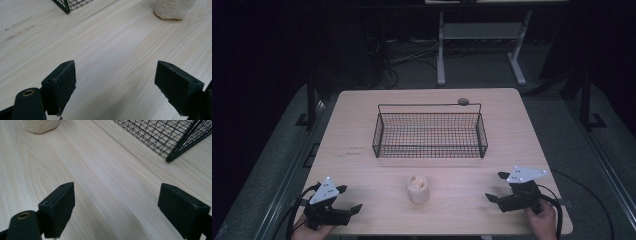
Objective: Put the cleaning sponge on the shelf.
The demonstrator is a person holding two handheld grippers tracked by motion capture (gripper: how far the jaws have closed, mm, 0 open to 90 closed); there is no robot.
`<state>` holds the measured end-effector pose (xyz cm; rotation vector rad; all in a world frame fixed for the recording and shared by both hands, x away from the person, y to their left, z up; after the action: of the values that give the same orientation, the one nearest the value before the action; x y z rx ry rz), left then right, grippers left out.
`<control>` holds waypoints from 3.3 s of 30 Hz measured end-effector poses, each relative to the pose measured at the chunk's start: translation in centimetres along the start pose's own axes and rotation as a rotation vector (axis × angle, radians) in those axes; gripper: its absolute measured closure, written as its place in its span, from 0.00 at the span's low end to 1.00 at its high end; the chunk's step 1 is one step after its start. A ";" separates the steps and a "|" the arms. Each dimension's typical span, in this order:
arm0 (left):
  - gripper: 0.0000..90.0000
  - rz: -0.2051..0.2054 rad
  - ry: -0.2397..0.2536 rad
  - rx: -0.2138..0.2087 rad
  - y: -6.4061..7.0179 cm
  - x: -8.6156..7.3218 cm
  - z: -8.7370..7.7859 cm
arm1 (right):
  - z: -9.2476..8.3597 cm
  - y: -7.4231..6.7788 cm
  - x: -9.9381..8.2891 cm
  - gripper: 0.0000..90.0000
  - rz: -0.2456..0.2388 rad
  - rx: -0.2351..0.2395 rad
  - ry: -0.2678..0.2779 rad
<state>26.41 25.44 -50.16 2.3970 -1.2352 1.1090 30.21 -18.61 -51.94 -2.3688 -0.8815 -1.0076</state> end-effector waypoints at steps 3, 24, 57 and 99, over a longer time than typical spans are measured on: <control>0.19 0.002 -0.003 -0.007 0.1 0.0 0.0 | 0.0 -0.1 -0.1 0.15 -0.005 0.001 -0.003; 0.19 0.028 -0.032 -0.057 1.5 0.6 1.6 | 0.0 -0.4 0.0 0.15 -0.014 0.010 -0.001; 0.19 0.151 -0.086 -0.111 3.3 4.2 1.8 | -0.1 -0.2 0.0 0.15 -0.005 0.013 0.008; 0.19 0.281 -0.118 -0.227 6.2 9.8 4.6 | -0.2 -0.5 0.1 0.15 -0.009 0.030 0.019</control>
<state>27.55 13.38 -47.13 2.1935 -1.6796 0.8494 29.84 -18.34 -51.67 -2.3285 -0.8951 -1.0122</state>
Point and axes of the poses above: each handheld gripper's, and its own axes: z roughly forward along the jaws, x roughly out of its top, y roughly to its right, the point moved 10 cm from there along z, roughly forward along the jaws, and after that the axes turned 10 degrees about z, right-handed, at the moved point
